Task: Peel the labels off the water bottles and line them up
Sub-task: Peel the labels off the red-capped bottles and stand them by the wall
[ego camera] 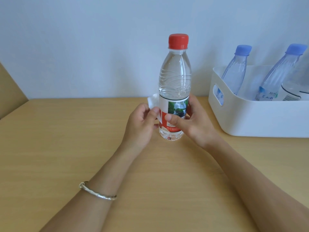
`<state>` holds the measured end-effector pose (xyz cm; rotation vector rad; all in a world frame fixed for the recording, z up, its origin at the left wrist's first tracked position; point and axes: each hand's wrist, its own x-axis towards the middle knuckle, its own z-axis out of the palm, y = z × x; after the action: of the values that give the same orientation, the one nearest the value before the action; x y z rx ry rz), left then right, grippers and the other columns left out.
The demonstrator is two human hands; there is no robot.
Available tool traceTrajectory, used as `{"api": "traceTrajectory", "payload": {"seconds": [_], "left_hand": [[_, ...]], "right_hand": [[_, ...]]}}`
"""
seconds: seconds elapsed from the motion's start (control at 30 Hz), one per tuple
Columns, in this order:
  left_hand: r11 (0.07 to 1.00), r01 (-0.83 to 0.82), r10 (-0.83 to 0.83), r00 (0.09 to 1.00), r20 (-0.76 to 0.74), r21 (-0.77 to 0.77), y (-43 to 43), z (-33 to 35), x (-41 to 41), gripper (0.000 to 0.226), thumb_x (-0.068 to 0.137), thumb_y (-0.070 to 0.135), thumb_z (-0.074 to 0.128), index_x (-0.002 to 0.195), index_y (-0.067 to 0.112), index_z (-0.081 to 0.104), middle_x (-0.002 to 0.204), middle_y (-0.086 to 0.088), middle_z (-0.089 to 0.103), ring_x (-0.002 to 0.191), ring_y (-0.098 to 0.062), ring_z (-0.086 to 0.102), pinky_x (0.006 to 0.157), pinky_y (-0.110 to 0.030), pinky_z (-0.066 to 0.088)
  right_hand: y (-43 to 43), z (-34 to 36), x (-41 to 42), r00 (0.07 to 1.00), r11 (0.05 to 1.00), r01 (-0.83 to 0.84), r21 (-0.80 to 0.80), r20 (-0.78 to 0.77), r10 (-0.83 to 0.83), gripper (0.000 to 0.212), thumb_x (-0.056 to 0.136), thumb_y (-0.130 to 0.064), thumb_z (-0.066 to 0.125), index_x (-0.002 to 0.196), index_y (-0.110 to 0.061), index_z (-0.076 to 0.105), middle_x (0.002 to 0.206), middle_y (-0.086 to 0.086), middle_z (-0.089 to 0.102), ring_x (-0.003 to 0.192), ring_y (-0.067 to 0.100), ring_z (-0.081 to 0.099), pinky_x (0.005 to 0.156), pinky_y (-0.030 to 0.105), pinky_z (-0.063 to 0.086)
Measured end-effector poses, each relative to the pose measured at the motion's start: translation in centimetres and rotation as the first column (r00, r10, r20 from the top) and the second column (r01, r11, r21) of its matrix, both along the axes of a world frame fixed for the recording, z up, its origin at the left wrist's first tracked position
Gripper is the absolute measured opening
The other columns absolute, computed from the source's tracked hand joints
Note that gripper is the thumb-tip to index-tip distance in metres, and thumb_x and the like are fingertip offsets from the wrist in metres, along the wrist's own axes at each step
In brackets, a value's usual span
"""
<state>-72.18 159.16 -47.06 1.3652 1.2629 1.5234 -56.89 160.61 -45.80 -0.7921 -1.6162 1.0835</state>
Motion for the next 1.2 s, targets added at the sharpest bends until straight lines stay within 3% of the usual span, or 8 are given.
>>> {"api": "traceTrajectory", "payload": {"seconds": [0.2,0.3,0.53,0.73,0.83,0.93,1.07,1.2], "left_hand": [[0.986,-0.144,0.148,0.988,0.043,-0.08,0.9,0.6,-0.8,0.011,0.101,0.02,0.047,0.091,0.021,0.05,0.094,-0.006,0.067,0.082,-0.019,0.069,0.062,-0.033,0.061],[0.969,-0.247,0.241,0.962,-0.131,-0.03,1.7,0.2,-1.5,0.012,0.097,0.029,0.054,0.087,0.029,0.047,0.09,-0.003,0.066,0.086,-0.022,0.066,0.073,-0.04,0.058],[0.838,-0.533,0.52,0.719,-0.462,0.114,1.6,1.5,-2.2,0.032,0.084,0.041,0.07,0.091,0.019,0.047,0.076,0.006,0.055,0.078,-0.022,0.054,0.067,-0.03,0.039],[0.964,-0.258,0.264,0.913,-0.311,0.061,1.3,0.8,-1.0,0.008,0.093,0.018,0.057,0.098,0.024,0.056,0.077,0.005,0.073,0.068,-0.007,0.071,0.074,-0.037,0.057],[0.997,-0.075,0.072,0.993,-0.092,-0.022,1.1,0.8,-0.5,0.021,0.1,0.024,0.044,0.112,0.026,0.061,0.097,-0.001,0.075,0.092,-0.018,0.072,0.084,-0.049,0.057],[0.998,0.02,-0.026,0.994,-0.108,-0.06,1.2,0.8,-0.6,0.031,0.1,0.033,0.036,0.11,0.034,0.066,0.11,0.005,0.072,0.107,-0.016,0.067,0.095,-0.05,0.052],[1.0,-0.016,0.014,0.998,-0.053,-0.025,0.9,0.7,-0.9,0.057,0.087,0.059,0.043,0.139,0.037,0.043,0.125,0.014,0.063,0.116,-0.01,0.061,0.1,-0.05,0.048],[0.978,-0.122,0.13,0.991,-0.039,0.17,0.2,0.9,-0.9,0.045,0.078,0.059,0.054,0.115,0.034,0.056,0.117,0.008,0.062,0.109,-0.01,0.06,0.097,-0.05,0.049]], "right_hand": [[-0.1,0.0,0.0,1.0,1.0,-0.019,-0.006,-0.005,0.019,0.056,0.079,-0.008,0.073,0.127,-0.023,0.047,0.11,-0.015,0.066,0.104,-0.002,0.063,0.079,0.013,0.049],[0.0,-0.1,-0.1,0.999,0.999,-0.034,-0.024,-0.011,0.034,0.056,0.078,-0.011,0.073,0.127,-0.024,0.049,0.111,-0.014,0.067,0.108,0.002,0.063,0.081,0.016,0.05],[0.0,-0.3,-0.1,0.999,0.998,-0.05,-0.05,0.002,0.05,0.055,0.077,-0.008,0.077,0.122,-0.029,0.052,0.108,-0.015,0.069,0.107,0.003,0.063,0.081,0.018,0.051],[0.1,-0.7,-0.5,0.997,0.996,-0.069,-0.048,0.018,0.07,0.056,0.076,-0.016,0.076,0.124,-0.029,0.052,0.114,-0.006,0.069,0.112,0.014,0.063,0.091,0.032,0.052],[0.1,-0.6,-0.4,0.997,0.997,-0.068,-0.042,0.026,0.069,0.057,0.075,-0.015,0.079,0.123,-0.031,0.052,0.112,-0.011,0.068,0.11,0.01,0.062,0.087,0.026,0.052],[0.1,-0.5,-0.4,0.998,0.999,-0.039,-0.026,0.044,0.04,0.066,0.069,-0.02,0.082,0.126,-0.029,0.05,0.111,-0.013,0.067,0.11,0.008,0.062,0.088,0.024,0.052],[0.3,-0.5,-0.4,0.998,1.0,0.001,0.002,0.068,-0.001,0.078,0.061,-0.022,0.089,0.129,-0.028,0.05,0.11,-0.015,0.068,0.108,0.005,0.062,0.088,0.021,0.051],[0.1,0.1,-0.3,0.997,0.999,0.024,0.048,0.076,-0.028,0.071,0.056,-0.013,0.089,0.114,-0.036,0.054,0.099,-0.027,0.068,0.099,-0.008,0.061,0.078,0.007,0.046]]}}
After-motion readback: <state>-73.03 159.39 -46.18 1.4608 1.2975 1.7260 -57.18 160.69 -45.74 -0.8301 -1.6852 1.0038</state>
